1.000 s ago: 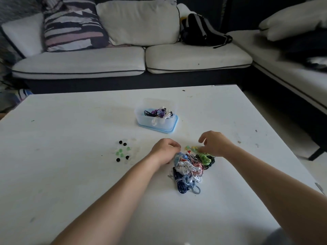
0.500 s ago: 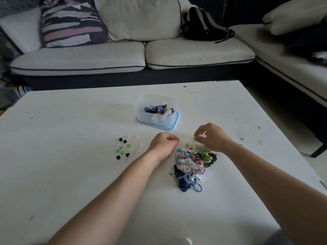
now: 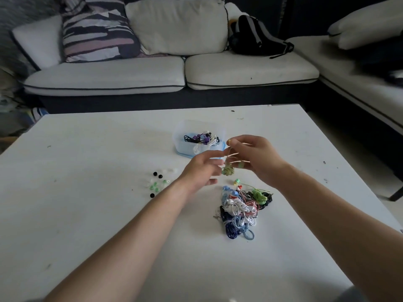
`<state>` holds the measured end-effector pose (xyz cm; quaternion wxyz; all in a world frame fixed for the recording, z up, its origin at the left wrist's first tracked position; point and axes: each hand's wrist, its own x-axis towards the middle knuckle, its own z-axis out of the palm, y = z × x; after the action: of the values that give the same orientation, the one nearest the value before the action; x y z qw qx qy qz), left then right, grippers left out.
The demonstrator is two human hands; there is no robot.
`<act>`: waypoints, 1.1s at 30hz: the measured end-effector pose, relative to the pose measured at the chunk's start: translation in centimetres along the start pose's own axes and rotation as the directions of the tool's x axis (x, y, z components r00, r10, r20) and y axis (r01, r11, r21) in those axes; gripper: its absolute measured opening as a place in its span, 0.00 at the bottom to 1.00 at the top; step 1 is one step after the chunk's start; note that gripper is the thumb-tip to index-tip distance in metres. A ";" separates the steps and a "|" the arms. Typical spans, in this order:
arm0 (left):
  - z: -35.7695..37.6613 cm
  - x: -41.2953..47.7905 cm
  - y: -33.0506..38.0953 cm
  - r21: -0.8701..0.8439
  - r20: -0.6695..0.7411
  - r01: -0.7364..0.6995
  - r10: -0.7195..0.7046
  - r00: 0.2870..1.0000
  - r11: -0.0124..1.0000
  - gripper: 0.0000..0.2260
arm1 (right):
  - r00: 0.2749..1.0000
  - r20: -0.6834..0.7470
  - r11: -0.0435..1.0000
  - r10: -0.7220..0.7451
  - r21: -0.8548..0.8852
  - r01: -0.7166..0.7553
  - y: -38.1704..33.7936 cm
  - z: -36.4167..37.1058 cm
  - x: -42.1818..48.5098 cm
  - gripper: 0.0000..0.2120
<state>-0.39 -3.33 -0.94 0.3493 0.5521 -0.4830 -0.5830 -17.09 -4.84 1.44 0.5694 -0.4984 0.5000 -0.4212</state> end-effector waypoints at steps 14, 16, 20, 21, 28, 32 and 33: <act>-7.9 -5.0 -0.6 0.214 -0.107 0.058 -0.035 0.994 0.975 0.06 | 0.982 0.092 0.944 0.163 0.275 -0.182 -0.4 5.5 -2.4 0.12; -9.7 -4.6 -1.6 0.237 -0.261 0.089 -0.025 0.965 0.968 0.06 | 0.982 0.089 0.949 0.169 0.256 -0.187 0.5 6.0 -2.3 0.09; -13.0 -2.9 -3.3 0.354 -0.471 0.121 0.065 0.880 0.927 0.08 | 0.978 0.040 0.964 0.206 0.162 -0.209 2.7 7.0 -1.8 0.07; -13.6 -2.3 -3.6 0.383 -0.490 0.120 0.091 0.867 0.916 0.09 | 0.975 0.037 0.962 0.220 0.160 -0.223 3.2 7.4 -1.6 0.06; -13.7 0.7 -5.5 0.717 -0.354 0.140 0.184 0.917 0.682 0.10 | 0.958 0.042 0.949 0.284 0.129 -0.287 5.2 8.7 -0.3 0.05; -12.9 1.6 -5.8 0.808 -0.276 0.128 0.177 0.945 0.575 0.09 | 0.956 0.042 0.946 0.292 0.138 -0.295 5.4 8.4 -0.1 0.05; -12.7 1.8 -5.9 0.816 -0.273 0.133 0.171 0.947 0.563 0.09 | 0.956 0.044 0.946 0.291 0.136 -0.295 5.3 8.3 0.0 0.05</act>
<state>12.58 -5.61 -6.15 0.1303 0.7326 -0.6413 -0.1874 -8.94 -2.86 -3.81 0.6653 -0.3818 0.5308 -0.3604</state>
